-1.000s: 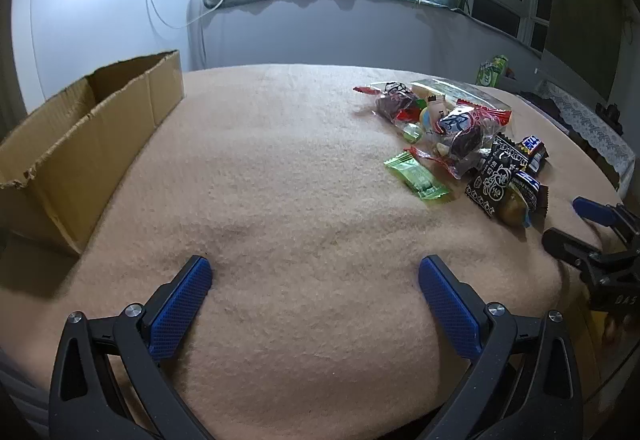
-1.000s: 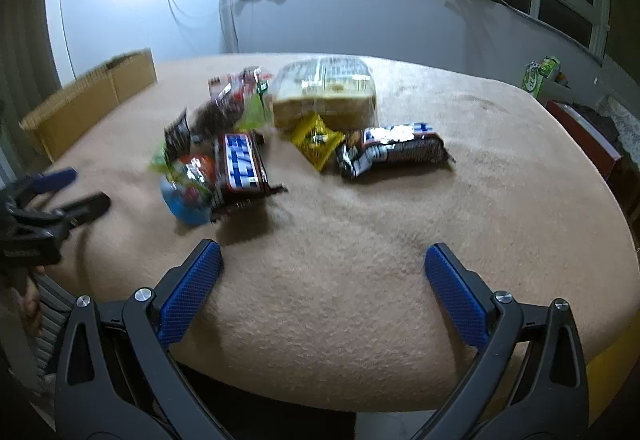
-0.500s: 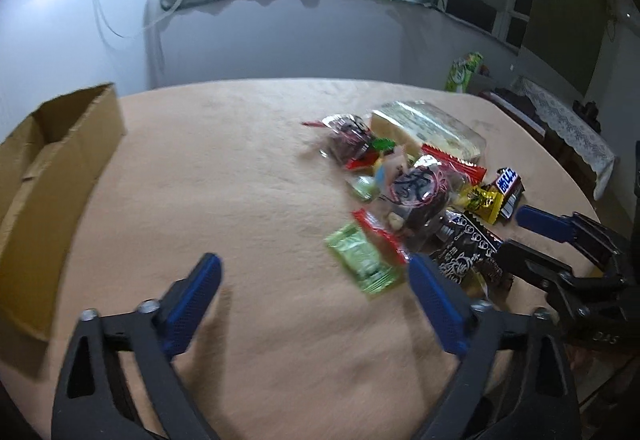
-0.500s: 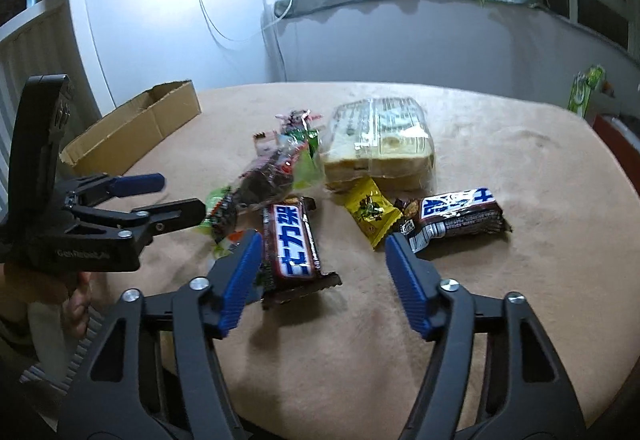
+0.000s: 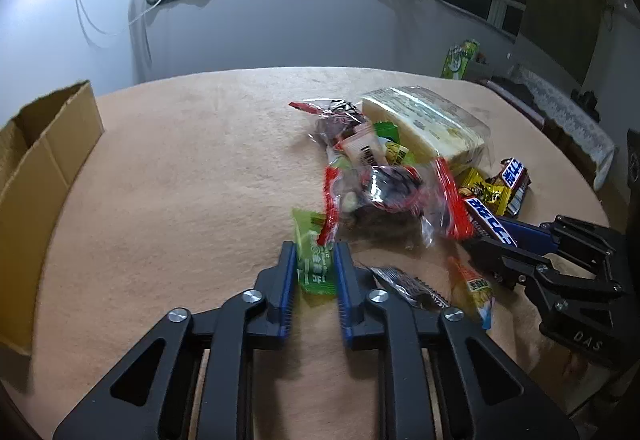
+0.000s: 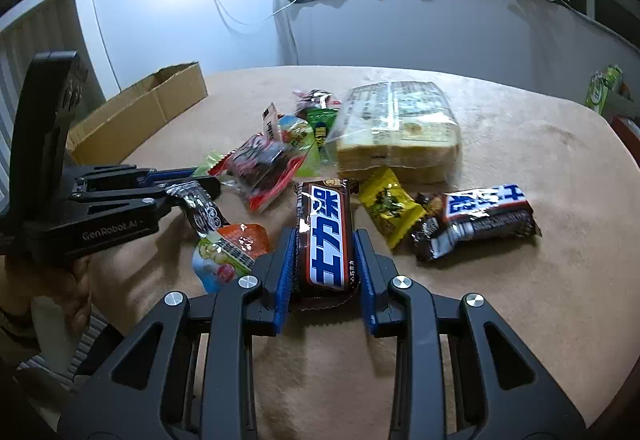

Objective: Organize snacks
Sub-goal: 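Grasp the blue-white chocolate bar with the right gripper while the left gripper grasps a small candy, then carry the chocolate bar and candy into the cardboard box and release both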

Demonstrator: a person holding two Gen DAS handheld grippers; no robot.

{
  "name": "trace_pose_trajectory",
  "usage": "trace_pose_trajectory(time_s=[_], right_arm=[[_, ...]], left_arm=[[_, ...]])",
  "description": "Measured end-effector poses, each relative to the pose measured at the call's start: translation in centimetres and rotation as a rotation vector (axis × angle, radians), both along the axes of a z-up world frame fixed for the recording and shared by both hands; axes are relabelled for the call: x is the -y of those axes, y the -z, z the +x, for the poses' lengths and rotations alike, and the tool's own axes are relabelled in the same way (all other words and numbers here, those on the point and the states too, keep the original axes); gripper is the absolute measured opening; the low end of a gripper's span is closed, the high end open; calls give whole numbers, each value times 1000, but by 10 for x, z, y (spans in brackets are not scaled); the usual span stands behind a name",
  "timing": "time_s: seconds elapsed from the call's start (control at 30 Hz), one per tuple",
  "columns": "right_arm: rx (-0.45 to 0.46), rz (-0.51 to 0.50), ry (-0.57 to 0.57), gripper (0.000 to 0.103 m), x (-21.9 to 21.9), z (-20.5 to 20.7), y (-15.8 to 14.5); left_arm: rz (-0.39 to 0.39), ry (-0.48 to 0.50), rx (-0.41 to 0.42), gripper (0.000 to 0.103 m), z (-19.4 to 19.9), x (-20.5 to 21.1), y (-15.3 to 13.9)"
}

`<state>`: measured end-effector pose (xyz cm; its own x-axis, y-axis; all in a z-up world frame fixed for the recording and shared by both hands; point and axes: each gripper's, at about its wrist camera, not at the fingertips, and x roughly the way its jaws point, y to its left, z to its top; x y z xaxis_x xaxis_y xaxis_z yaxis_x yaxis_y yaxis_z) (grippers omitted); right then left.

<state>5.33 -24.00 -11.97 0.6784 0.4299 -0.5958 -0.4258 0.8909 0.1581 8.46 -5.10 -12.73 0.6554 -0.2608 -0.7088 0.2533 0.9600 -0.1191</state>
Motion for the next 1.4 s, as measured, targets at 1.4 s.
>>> trace_pose_trajectory(time_s=[1.4], right_arm=[[135,49,-104,30,-108,-3,-88]], left_arm=[[-127,-292,239,4,-64,-164,-80]])
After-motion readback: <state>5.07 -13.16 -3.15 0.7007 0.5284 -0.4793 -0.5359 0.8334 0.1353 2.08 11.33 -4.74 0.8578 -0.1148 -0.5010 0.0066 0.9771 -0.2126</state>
